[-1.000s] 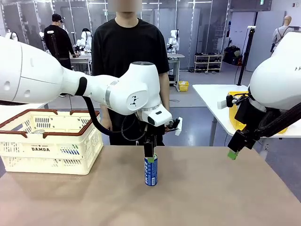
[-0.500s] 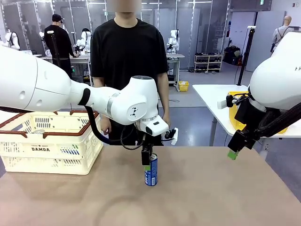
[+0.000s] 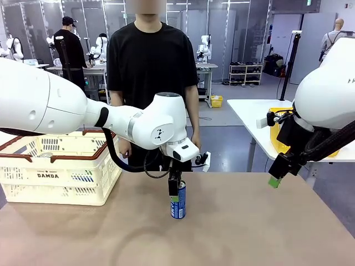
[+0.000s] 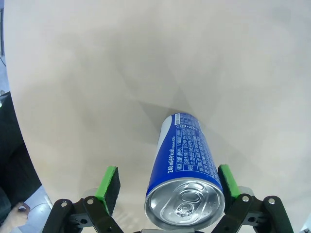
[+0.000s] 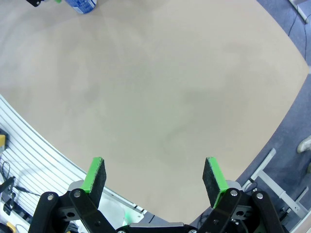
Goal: Place the drinks into the Shopping basket.
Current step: Pick up one drink and place it into the Shopping basket.
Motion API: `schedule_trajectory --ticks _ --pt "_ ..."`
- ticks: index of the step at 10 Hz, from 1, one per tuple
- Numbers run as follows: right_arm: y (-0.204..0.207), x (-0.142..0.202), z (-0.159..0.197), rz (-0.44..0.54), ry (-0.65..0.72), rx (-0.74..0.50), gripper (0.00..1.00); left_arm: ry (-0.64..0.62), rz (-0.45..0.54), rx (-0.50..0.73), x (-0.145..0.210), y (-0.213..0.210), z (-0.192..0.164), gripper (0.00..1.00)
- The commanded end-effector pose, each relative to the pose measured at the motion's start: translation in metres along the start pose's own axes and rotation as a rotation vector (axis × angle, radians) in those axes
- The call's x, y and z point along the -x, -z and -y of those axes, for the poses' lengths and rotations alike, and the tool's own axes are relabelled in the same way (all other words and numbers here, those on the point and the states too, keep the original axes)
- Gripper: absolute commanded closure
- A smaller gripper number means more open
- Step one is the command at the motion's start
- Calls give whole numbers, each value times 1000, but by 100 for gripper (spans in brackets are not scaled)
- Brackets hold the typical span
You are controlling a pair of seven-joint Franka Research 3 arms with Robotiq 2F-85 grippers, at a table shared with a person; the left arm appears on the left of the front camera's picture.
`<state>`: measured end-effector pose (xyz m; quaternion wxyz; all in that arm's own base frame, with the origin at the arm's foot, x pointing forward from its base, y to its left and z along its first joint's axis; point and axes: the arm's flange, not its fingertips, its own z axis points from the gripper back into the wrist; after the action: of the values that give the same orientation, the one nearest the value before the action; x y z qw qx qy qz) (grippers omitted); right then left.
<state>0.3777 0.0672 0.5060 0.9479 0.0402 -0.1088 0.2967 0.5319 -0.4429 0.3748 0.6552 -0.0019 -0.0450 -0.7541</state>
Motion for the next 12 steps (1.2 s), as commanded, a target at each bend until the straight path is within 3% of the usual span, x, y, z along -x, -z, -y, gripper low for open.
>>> schedule_trajectory --ticks 1,2,3,4,5,6,7,8,9,10,12 --pt "0 1 0 0 -2 -1 0 -4 3 -5 -3 1 -5 0" --pt "0 1 0 0 -2 -1 0 18 -1 -1 -3 1 -5 18" --pt "0 1 0 0 -2 -1 0 16 0 4 -4 1 -6 20" --pt "0 1 0 0 -2 -1 0 16 0 8 -5 1 -6 38" --pt "0 1 0 0 -2 -1 0 9 5 12 -5 1 -6 39" --pt "0 1 0 0 -2 -1 0 10 6 10 -6 2 -7 57" --pt "0 1 0 0 -2 -1 0 15 4 11 -6 1 -5 39" --pt "0 1 0 0 -2 -1 0 12 3 10 -5 0 -3 77" --pt "0 1 0 0 -2 -1 0 13 7 11 -4 -1 0 58" --pt "0 1 0 0 -2 -1 0 -2 21 18 -4 -4 4 81" --pt "0 1 0 0 -2 -1 0 40 51 32 -7 -21 15 81"
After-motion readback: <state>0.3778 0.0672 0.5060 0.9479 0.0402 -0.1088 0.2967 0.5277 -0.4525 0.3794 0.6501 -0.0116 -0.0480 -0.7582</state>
